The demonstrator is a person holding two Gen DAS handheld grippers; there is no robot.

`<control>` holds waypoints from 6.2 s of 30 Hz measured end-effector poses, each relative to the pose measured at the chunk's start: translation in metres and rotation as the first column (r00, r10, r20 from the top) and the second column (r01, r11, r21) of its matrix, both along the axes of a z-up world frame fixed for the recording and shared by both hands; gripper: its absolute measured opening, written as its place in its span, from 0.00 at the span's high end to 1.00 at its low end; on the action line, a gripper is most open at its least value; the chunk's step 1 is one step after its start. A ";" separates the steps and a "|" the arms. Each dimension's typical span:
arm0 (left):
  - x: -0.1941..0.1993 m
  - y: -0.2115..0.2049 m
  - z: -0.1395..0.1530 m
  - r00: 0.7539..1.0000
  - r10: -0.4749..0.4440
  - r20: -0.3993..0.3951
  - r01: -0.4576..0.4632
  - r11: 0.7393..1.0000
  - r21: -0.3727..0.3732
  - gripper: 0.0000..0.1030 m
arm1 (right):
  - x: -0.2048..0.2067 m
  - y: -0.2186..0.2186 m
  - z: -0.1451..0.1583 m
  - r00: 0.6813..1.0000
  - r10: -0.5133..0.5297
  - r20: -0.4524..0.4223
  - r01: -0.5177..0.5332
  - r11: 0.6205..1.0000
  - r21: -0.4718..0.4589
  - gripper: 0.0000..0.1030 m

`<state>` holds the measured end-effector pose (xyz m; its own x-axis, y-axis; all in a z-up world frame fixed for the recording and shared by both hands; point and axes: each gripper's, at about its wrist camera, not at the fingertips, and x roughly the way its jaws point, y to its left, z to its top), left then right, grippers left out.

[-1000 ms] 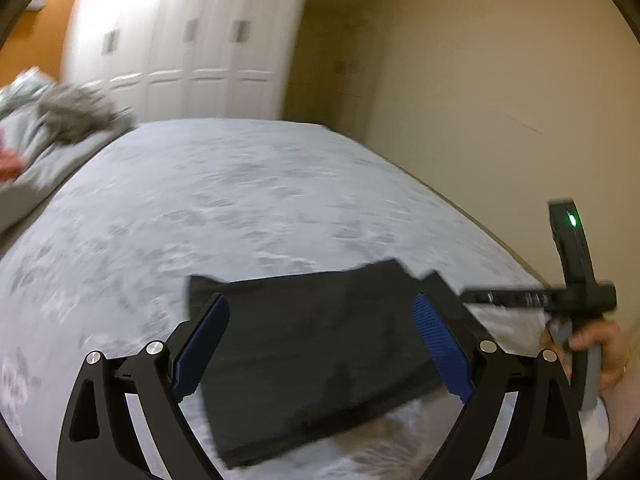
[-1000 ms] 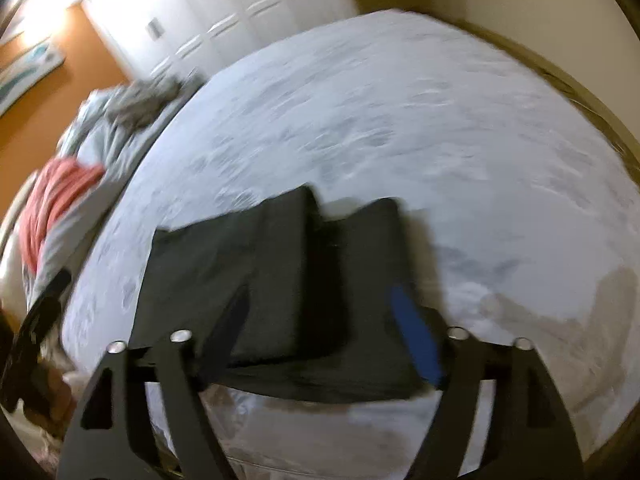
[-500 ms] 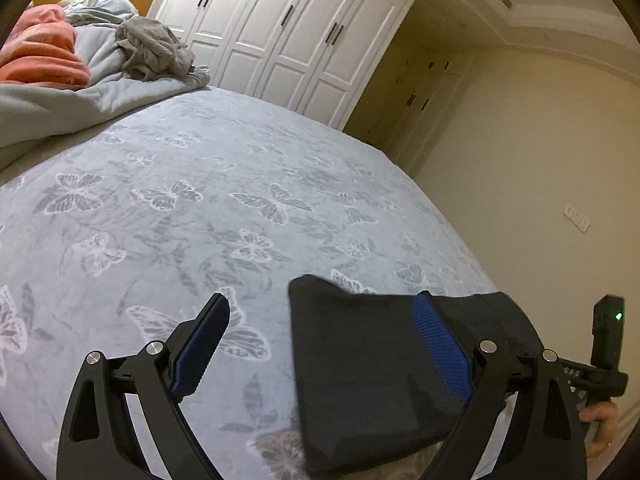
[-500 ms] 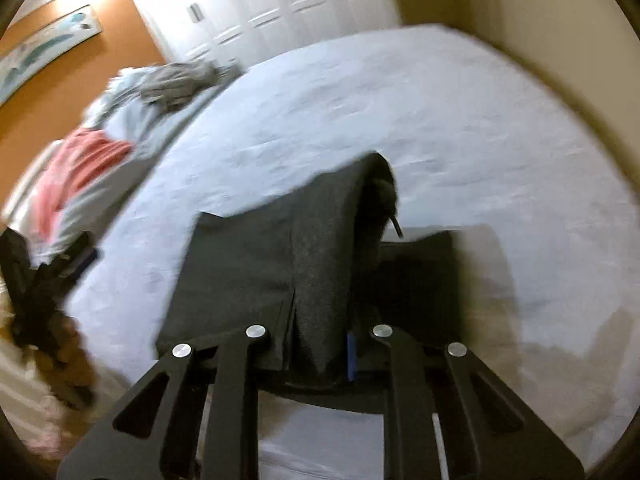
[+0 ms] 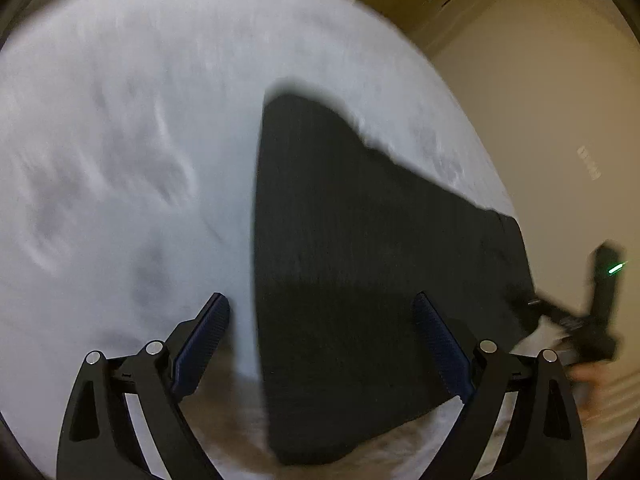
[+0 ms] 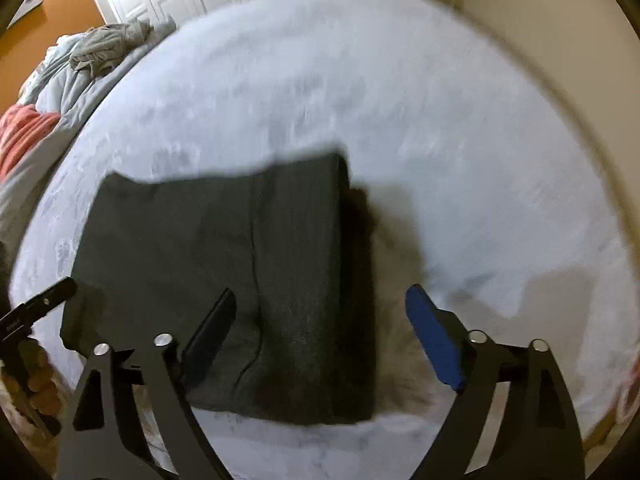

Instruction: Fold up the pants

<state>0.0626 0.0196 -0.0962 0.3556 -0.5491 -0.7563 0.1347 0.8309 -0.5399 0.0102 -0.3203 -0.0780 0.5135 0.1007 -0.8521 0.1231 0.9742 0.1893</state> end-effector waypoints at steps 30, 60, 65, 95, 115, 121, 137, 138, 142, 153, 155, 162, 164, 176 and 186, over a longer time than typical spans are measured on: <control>-0.056 0.007 0.058 0.912 -0.095 0.399 -0.107 0.884 0.456 0.44 | -0.017 0.083 0.030 0.981 0.007 0.193 0.014 0.994 -0.107 0.93; -0.050 0.080 0.023 0.989 0.142 0.041 -0.143 0.990 0.003 0.14 | -0.088 0.059 -0.008 0.987 -0.109 0.119 0.091 0.985 0.145 0.11; -0.042 0.054 0.007 0.999 0.046 -0.011 -0.046 0.999 -0.026 0.58 | -0.074 0.064 -0.035 0.990 -0.108 0.091 0.088 0.976 0.200 0.60; -0.141 0.036 0.044 0.920 0.019 0.392 -0.156 0.935 0.319 0.31 | -0.108 0.084 0.044 0.949 0.032 0.313 -0.053 0.997 0.059 0.92; -0.126 0.033 0.011 0.992 -0.015 0.128 -0.018 0.967 0.254 0.19 | -0.138 0.061 -0.024 0.993 -0.065 0.101 0.051 0.990 0.133 0.33; -0.121 0.028 0.007 0.992 -0.019 0.125 -0.016 0.960 0.279 0.16 | -0.129 0.078 -0.039 0.996 -0.048 0.081 0.041 0.995 0.086 0.28; -0.100 0.016 0.005 0.991 -0.083 0.108 0.060 0.977 0.204 0.61 | -0.121 0.062 -0.042 0.990 -0.107 0.094 0.083 0.969 0.231 0.60; -0.098 0.019 0.007 0.992 -0.075 0.102 0.055 0.980 0.190 0.75 | -0.123 0.062 -0.039 0.990 -0.104 0.100 0.078 0.967 0.241 0.66; -0.097 0.036 0.023 0.995 -0.057 0.079 0.052 0.997 0.064 0.86 | -0.130 0.063 -0.022 0.983 -0.104 0.151 0.066 0.969 0.240 0.75; -0.154 0.032 0.163 0.922 -0.145 0.360 0.136 0.989 0.049 0.87 | -0.180 0.086 0.096 0.907 -0.008 0.421 -0.072 0.982 0.172 0.77; -0.162 0.032 0.192 0.895 -0.139 0.425 0.130 0.990 0.051 0.87 | -0.191 0.087 0.123 0.873 0.000 0.488 -0.089 0.983 0.160 0.77; -0.193 0.044 0.297 0.754 -0.102 0.649 0.110 0.994 0.028 0.87 | -0.222 0.084 0.208 0.716 0.021 0.698 -0.142 0.983 0.117 0.77; -0.200 0.046 0.326 0.696 -0.092 0.712 0.099 0.995 0.031 0.87 | -0.229 0.085 0.236 0.646 0.035 0.763 -0.157 0.984 0.089 0.77; -0.180 0.043 0.451 0.344 -0.024 0.939 -0.005 1.000 0.028 0.86 | -0.197 0.077 0.364 0.316 0.116 0.942 -0.173 0.983 -0.063 0.77; 0.004 0.021 0.409 0.470 -0.028 0.882 -0.082 0.994 0.076 0.77 | -0.050 0.039 0.360 0.386 0.076 0.919 -0.145 0.989 -0.021 0.75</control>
